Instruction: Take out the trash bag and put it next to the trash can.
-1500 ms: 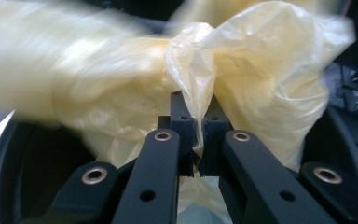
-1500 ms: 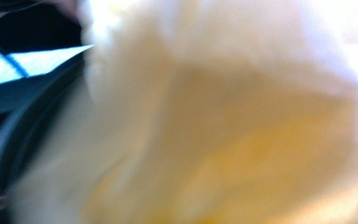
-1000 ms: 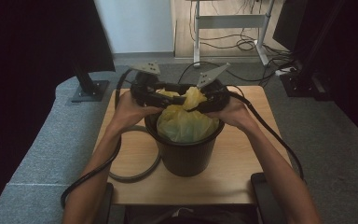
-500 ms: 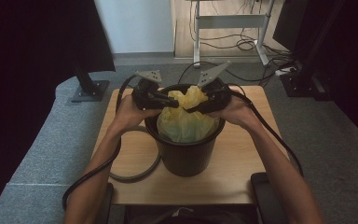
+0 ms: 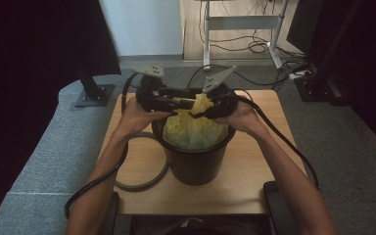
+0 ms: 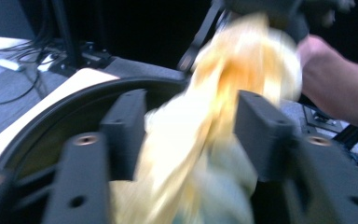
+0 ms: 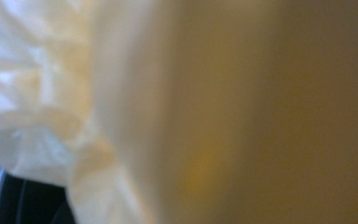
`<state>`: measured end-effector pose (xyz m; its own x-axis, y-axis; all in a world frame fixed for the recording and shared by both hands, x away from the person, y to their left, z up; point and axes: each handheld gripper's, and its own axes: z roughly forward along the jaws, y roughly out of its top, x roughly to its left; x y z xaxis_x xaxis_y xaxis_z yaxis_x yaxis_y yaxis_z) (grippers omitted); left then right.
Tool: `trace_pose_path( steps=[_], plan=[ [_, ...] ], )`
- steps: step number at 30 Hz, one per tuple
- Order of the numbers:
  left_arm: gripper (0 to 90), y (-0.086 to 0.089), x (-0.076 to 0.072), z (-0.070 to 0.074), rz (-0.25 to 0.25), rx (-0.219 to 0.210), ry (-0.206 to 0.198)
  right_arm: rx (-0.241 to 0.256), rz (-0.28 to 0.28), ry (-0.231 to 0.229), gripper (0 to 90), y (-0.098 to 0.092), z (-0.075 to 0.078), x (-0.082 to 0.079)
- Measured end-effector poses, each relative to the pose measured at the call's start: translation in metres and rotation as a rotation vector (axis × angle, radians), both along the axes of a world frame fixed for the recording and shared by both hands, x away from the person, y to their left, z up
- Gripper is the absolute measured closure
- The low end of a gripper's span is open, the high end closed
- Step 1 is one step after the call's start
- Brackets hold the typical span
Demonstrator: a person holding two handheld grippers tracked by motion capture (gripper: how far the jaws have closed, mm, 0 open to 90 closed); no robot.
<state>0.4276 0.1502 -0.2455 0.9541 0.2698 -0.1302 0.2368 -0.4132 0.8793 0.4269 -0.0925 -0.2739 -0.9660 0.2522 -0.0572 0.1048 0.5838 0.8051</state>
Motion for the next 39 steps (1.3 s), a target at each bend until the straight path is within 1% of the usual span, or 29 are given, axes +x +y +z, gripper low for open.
trace_pose_path(
  steps=[2, 3, 5, 8, 10, 12, 13, 14, 16, 17, 18, 19, 21, 23, 24, 25, 26, 27, 28, 29, 30, 32, 33, 34, 35, 36, 37, 38, 39],
  plan=[
    [37.6, 0.011, 0.000, -0.003, 0.016, 0.029, -0.013, 0.019, -0.022, -0.002, 81.4, -0.010, 0.005, 0.001],
    [35.4, 0.014, 0.000, -0.006, 0.017, 0.041, -0.009, 0.036, -0.029, -0.003, 81.4, -0.015, 0.008, 0.001],
    [33.2, 0.016, 0.003, -0.015, 0.005, 0.074, 0.016, 0.065, -0.032, -0.007, 81.4, -0.023, 0.014, 0.001],
    [28.9, 0.006, 0.004, -0.029, -0.027, 0.150, 0.028, 0.082, -0.037, -0.021, 81.4, -0.028, 0.022, -0.001],
    [28.3, -0.004, 0.005, -0.036, -0.063, 0.204, 0.033, 0.086, -0.043, -0.023, 81.3, -0.029, 0.024, -0.002],
    [28.3, -0.017, 0.006, -0.041, -0.068, 0.282, 0.017, 0.103, -0.038, -0.016, 81.2, -0.030, 0.026, -0.002],
    [30.2, -0.023, 0.006, -0.043, -0.058, 0.330, -0.001, 0.111, -0.028, -0.009, 81.3, -0.030, 0.026, -0.003],
    [36.0, -0.028, 0.006, -0.044, -0.050, 0.370, -0.013, 0.113, -0.021, -0.004, 81.3, -0.029, 0.026, -0.003],
    [58.9, -0.035, 0.007, -0.044, -0.020, 0.430, -0.022, 0.107, -0.008, 0.005, 81.3, -0.028, 0.026, -0.004],
    [71.7, -0.034, 0.008, -0.042, -0.003, 0.431, -0.033, 0.091, 0.002, 0.015, 81.3, -0.027, 0.025, -0.005],
    [81.0, -0.031, 0.007, -0.039, 0.019, 0.393, -0.043, 0.075, 0.004, 0.022, 81.3, -0.027, 0.024, -0.006],
    [86.3, -0.027, 0.007, -0.035, 0.045, 0.356, -0.044, 0.060, 0.009, 0.034, 81.3, -0.026, 0.021, -0.006],
    [88.3, -0.023, 0.006, -0.028, 0.070, 0.308, -0.063, 0.028, 0.003, 0.042, 81.4, -0.025, 0.017, -0.005],
    [88.4, -0.020, 0.000, -0.018, 0.072, 0.266, -0.089, -0.005, 0.002, 0.056, 81.4, -0.021, 0.012, -0.003],
    [88.4, -0.021, -0.003, -0.015, 0.061, 0.258, -0.101, -0.029, -0.007, 0.053, 81.0, -0.018, 0.010, -0.003],
    [88.4, -0.022, -0.006, -0.012, 0.052, 0.264, -0.118, -0.045, -0.009, 0.055, 79.7, -0.015, 0.009, -0.002],
    [88.3, -0.025, -0.009, -0.010, 0.046, 0.271, -0.133, -0.053, -0.008, 0.054, 75.3, -0.013, 0.008, -0.002],
    [88.3, -0.027, -0.011, -0.008, 0.042, 0.272, -0.140, -0.071, -0.012, 0.045, 68.1, -0.010, 0.007, -0.001],
    [88.2, -0.028, -0.012, -0.007, 0.030, 0.260, -0.139, -0.083, -0.029, 0.030, 54.0, -0.006, 0.007, -0.001],
    [88.2, -0.032, -0.014, -0.005, -0.005, 0.232, -0.133, -0.089, -0.042, 0.027, 43.7, -0.003, 0.006, -0.001],
    [88.2, -0.035, -0.015, -0.004, -0.016, 0.221, -0.133, -0.086, -0.040, 0.026, 33.2, 0.003, 0.006, -0.001],
    [88.2, -0.043, -0.017, -0.002, -0.052, 0.204, -0.135, -0.082, -0.019, 0.029, 27.5, 0.010, 0.004, -0.002],
    [88.2, -0.047, -0.019, -0.002, -0.068, 0.205, -0.139, -0.092, -0.005, 0.025, 28.9, 0.014, 0.004, -0.003],
    [88.2, -0.049, -0.020, -0.002, -0.075, 0.212, -0.146, -0.104, 0.006, 0.027, 36.1, 0.017, 0.003, -0.003],
    [88.2, -0.051, -0.021, -0.002, -0.073, 0.223, -0.149, -0.112, 0.020, 0.030, 45.5, 0.019, 0.003, -0.004],
    [87.4, -0.049, -0.021, -0.002, -0.068, 0.219, -0.143, -0.119, 0.033, 0.022, 57.4, 0.018, 0.003, -0.005],
    [84.8, -0.045, -0.021, 0.000, -0.044, 0.204, -0.138, -0.117, 0.030, 0.023, 65.2, 0.017, 0.003, -0.006],
    [78.4, -0.040, -0.021, 0.001, -0.021, 0.183, -0.138, -0.104, 0.026, 0.031, 71.0, 0.013, 0.002, -0.005],
    [70.3, -0.035, -0.020, 0.002, -0.010, 0.175, -0.134, -0.090, 0.026, 0.038, 75.5, 0.011, 0.002, -0.005]
  ],
)
